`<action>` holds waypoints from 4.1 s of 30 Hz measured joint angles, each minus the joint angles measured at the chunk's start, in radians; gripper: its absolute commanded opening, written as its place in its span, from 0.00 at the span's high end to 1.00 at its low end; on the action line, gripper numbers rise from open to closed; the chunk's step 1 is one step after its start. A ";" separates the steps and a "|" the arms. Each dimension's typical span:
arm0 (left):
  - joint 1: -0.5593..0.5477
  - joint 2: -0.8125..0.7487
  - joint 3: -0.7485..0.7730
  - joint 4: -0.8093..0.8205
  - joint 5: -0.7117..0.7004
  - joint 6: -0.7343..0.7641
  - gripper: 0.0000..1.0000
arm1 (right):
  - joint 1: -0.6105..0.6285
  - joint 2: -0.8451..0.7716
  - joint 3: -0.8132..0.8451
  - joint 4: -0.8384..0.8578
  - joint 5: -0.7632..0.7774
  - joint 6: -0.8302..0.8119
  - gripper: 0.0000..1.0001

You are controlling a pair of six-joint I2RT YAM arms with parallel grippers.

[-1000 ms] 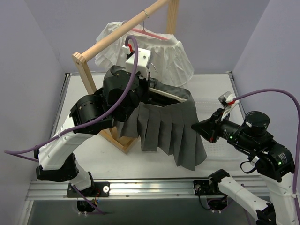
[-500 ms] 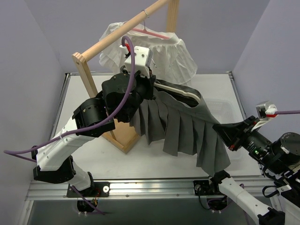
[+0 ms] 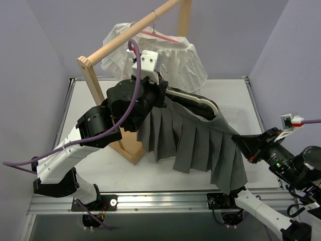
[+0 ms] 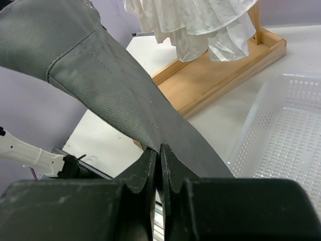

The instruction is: Remove the skirt from the hanger

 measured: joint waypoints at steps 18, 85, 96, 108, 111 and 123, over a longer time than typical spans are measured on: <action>0.008 -0.026 -0.010 -0.013 0.000 0.002 0.98 | 0.044 -0.012 -0.086 0.014 0.061 0.045 1.00; -0.005 -0.123 -0.236 -0.137 0.193 -0.078 0.98 | -0.087 0.600 0.602 0.275 0.573 -0.366 1.00; -0.005 -0.120 -0.256 -0.132 0.204 -0.082 0.98 | 0.134 0.506 0.655 0.405 0.774 -0.498 1.00; -0.005 -0.089 -0.256 -0.131 0.214 -0.085 0.98 | 0.596 0.303 0.248 0.589 1.126 -0.583 1.00; -0.005 -0.087 -0.256 -0.131 0.215 -0.087 0.98 | 0.700 0.272 0.149 0.642 1.216 -0.613 1.00; -0.005 -0.087 -0.258 -0.121 0.219 -0.106 0.98 | 1.053 0.157 -0.159 1.284 1.523 -1.110 1.00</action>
